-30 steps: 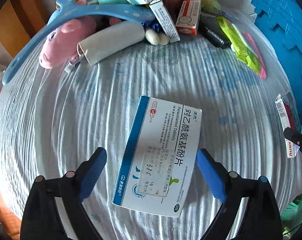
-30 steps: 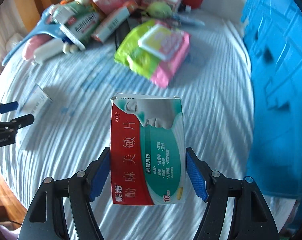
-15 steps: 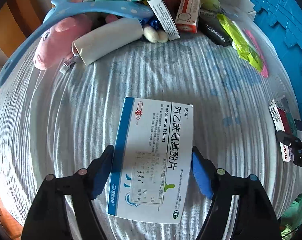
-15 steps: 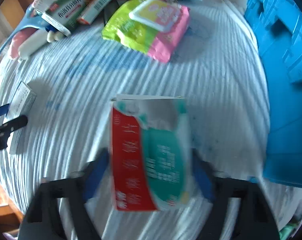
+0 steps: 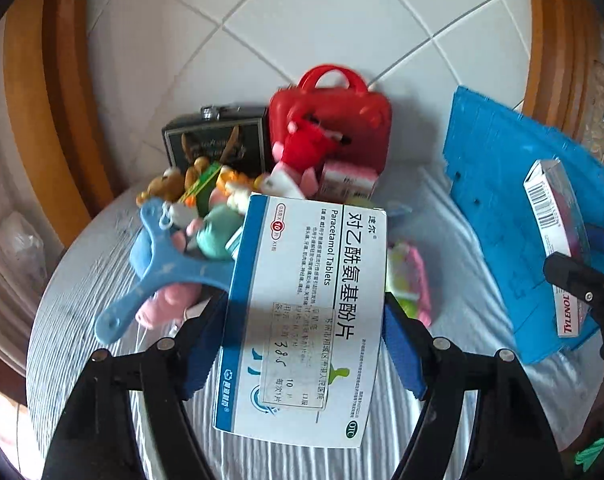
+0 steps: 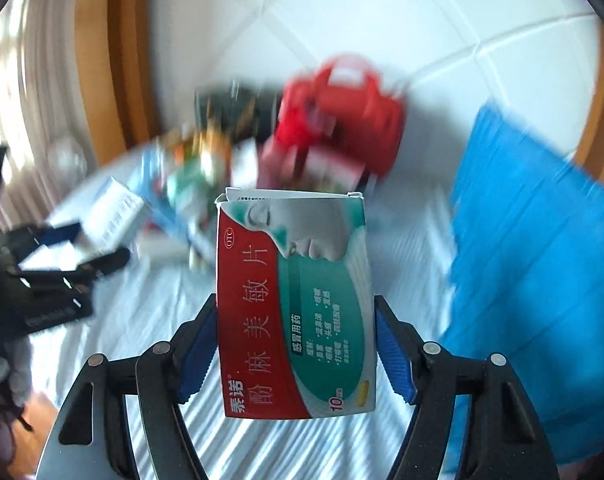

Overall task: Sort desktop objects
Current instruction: 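Lift both medicine boxes and carry them with both tools toward the crate, then lower both medicine boxes into the crate and open both tools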

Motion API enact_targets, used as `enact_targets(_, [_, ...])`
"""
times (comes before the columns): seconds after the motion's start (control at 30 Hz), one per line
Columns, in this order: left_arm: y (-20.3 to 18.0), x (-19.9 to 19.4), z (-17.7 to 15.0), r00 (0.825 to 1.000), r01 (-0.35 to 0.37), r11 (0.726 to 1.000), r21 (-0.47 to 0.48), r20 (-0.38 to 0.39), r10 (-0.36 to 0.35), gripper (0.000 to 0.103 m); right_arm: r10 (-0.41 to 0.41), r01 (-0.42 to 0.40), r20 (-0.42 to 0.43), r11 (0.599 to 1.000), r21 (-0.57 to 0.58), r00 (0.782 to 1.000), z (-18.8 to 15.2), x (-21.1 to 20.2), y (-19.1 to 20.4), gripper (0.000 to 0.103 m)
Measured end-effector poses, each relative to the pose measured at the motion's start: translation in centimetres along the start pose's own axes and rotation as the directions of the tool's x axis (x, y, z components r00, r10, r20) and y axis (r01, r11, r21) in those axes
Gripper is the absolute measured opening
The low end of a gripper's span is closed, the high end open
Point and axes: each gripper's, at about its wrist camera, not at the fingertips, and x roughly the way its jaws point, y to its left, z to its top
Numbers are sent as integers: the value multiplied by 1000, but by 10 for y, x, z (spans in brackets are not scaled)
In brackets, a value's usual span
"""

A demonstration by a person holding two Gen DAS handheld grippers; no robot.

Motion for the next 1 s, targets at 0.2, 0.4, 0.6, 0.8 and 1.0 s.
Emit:
enact_targets(0.2, [-76, -39, 71, 982, 105, 992, 69, 152, -115, 74, -101, 89, 209, 994, 69, 973, 31, -94, -74, 72])
enact_targets(0.4, [-191, -49, 117, 948, 224, 961, 163, 191, -253, 74, -341, 317, 186, 937, 149, 922, 28, -125, -178, 72])
enact_targets(0.6, [-310, -43, 132, 928, 311, 917, 248, 128, -349, 74, -482, 473, 20, 867, 158, 876, -9, -107, -268, 72])
enact_targets(0.8, [-386, -13, 117, 948, 308, 910, 276, -2, -320, 74, -503, 515, -110, 841, 165, 857, -42, -79, -317, 72])
enact_targets(1.0, [-416, -16, 112, 959, 272, 914, 300, -11, -282, 74, -486, 508, -169, 851, 132, 858, -62, -67, -335, 72])
